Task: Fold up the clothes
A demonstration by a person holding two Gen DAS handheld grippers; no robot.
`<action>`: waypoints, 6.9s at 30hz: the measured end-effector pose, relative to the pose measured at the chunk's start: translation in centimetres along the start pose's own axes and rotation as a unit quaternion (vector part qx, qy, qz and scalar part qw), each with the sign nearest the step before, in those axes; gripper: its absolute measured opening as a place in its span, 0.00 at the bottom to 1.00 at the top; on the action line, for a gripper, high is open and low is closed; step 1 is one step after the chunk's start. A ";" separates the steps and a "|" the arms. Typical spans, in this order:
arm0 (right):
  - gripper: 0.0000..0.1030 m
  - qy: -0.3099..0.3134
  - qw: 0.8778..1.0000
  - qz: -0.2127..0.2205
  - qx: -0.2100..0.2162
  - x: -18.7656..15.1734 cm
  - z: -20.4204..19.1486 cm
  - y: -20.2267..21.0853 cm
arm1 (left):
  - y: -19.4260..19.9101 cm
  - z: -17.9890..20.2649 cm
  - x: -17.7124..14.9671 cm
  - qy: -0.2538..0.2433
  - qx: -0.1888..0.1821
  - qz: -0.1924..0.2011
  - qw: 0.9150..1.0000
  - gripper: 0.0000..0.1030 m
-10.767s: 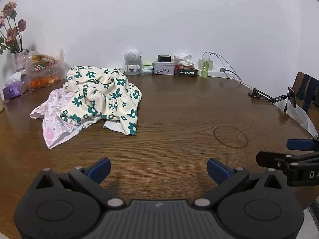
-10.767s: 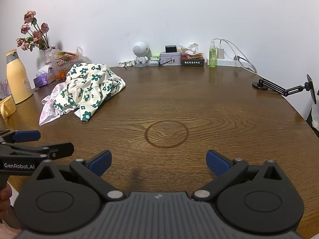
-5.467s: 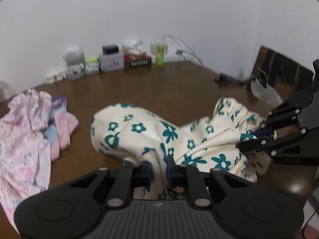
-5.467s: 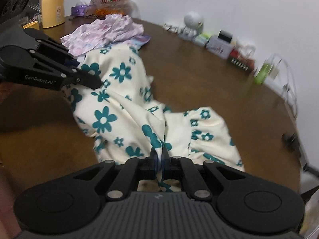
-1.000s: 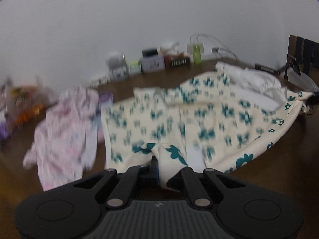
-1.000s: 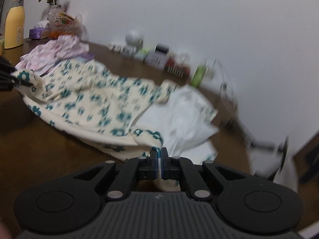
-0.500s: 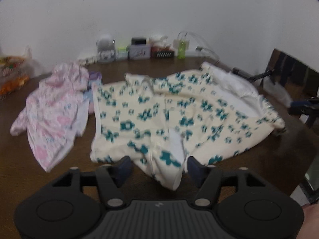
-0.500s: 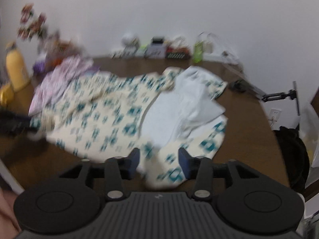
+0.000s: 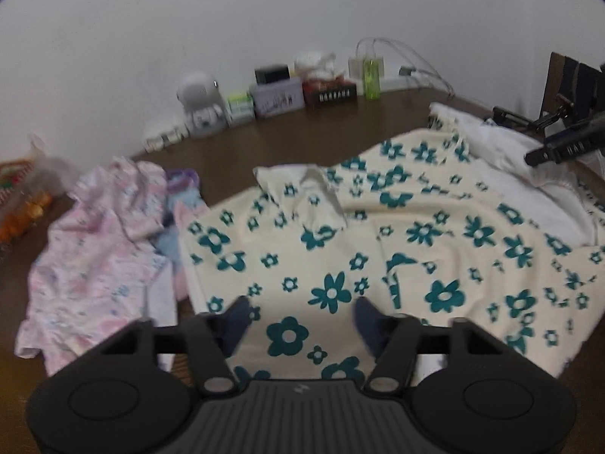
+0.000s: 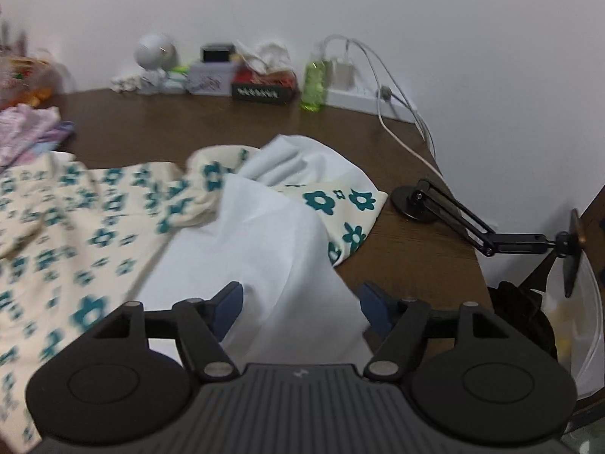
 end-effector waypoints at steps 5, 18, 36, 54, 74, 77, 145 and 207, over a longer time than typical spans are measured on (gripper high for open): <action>0.02 -0.055 0.997 -0.025 0.038 -0.5 1.4 -1.3 | -1.0 0.2 -1.0 -0.020 -0.007 -0.010 1.000 0.32; 0.27 -0.168 0.985 -0.012 -0.038 -7.0 8.6 5.7 | 0.7 -0.2 -2.4 -0.021 0.011 -0.013 1.000 0.31; 0.02 -0.093 0.995 -0.041 -0.021 -9.9 4.4 7.7 | 1.1 0.7 -3.0 -0.032 0.040 0.004 0.999 0.28; 0.33 -0.076 0.996 -0.014 0.054 -10.2 1.5 11.0 | 1.0 0.9 -3.1 -0.043 0.051 0.012 0.998 0.27; 0.44 -0.050 0.998 0.005 0.034 -4.4 2.7 11.7 | 1.3 0.4 -2.2 -0.066 0.037 0.018 0.997 0.31; 0.51 -0.042 0.999 0.006 0.008 -0.6 3.9 7.9 | 1.2 0.3 -0.3 -0.070 0.026 0.044 0.996 0.36; 0.53 -0.146 0.979 0.030 0.139 5.6 -2.5 -2.0 | -6.5 -5.4 9.9 -0.038 -0.004 0.007 0.999 0.62; 0.72 0.136 0.986 0.015 0.091 -11.9 -8.6 17.3 | 8.8 -3.3 -2.2 -0.078 -0.065 0.025 0.995 0.82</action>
Point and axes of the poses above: each gripper's, at about its wrist camera, not at the fingertips, and y roughly against the way its jaws point, z to its right, x to its top, the point moved 5 cm from there along -y, roughly the way its jaws point, and after that the axes turned 2 degrees about z, right-handed, at the moved point
